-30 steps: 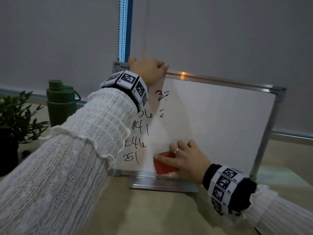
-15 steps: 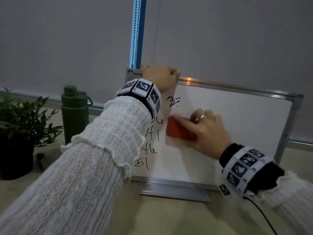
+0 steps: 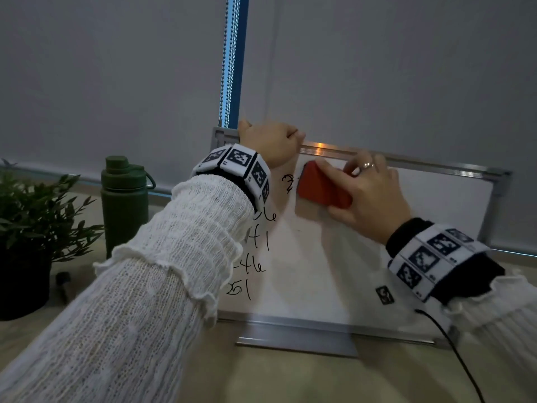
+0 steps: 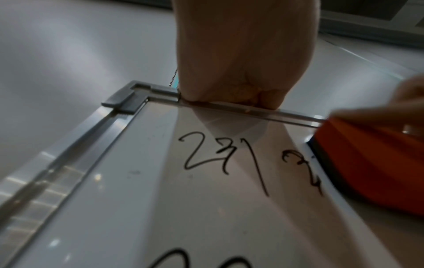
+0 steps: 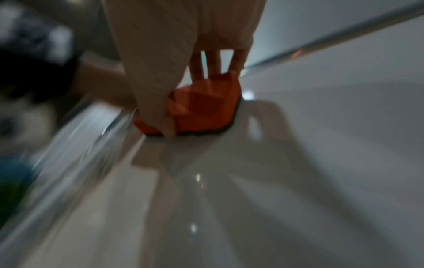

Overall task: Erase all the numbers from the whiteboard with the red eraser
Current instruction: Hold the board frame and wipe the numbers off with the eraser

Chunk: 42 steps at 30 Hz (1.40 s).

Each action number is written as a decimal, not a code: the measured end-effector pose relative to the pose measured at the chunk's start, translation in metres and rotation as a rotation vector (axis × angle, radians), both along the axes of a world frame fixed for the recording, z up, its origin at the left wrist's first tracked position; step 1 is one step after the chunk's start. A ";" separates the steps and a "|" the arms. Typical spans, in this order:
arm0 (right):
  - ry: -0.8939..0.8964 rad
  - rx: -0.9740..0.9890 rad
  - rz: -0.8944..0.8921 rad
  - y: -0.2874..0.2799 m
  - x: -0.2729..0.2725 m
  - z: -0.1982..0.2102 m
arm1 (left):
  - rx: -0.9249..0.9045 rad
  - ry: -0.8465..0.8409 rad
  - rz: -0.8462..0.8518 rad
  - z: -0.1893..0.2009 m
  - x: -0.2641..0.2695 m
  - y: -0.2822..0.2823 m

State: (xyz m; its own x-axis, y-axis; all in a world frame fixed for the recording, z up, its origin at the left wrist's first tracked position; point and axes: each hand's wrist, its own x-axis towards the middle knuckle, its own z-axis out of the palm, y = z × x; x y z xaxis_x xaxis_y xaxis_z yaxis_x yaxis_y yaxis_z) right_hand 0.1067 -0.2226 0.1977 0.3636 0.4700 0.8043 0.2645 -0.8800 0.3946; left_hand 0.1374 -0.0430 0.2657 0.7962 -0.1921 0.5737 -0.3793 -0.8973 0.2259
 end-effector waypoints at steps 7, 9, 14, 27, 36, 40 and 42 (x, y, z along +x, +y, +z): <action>0.155 -0.420 0.008 -0.013 -0.021 -0.102 | -0.006 -0.010 -0.001 -0.001 0.001 0.002; 0.151 -0.428 0.013 -0.019 -0.019 -0.092 | -0.008 -0.020 0.002 -0.001 0.000 0.002; 0.005 0.031 -0.009 0.013 -0.003 0.007 | -0.021 0.009 -0.007 -0.001 -0.002 0.002; -0.006 -0.013 -0.023 0.029 -0.001 0.016 | -0.019 0.033 -0.003 0.001 -0.007 0.001; 0.094 -0.224 -0.017 0.021 -0.004 -0.007 | -0.118 0.082 -0.067 0.002 -0.011 0.004; 0.178 -0.016 -0.046 0.027 -0.002 0.029 | -0.178 0.110 -0.130 0.001 -0.015 0.005; 0.278 0.014 -0.058 0.025 -0.001 0.029 | -0.213 0.125 -0.162 0.002 -0.019 0.008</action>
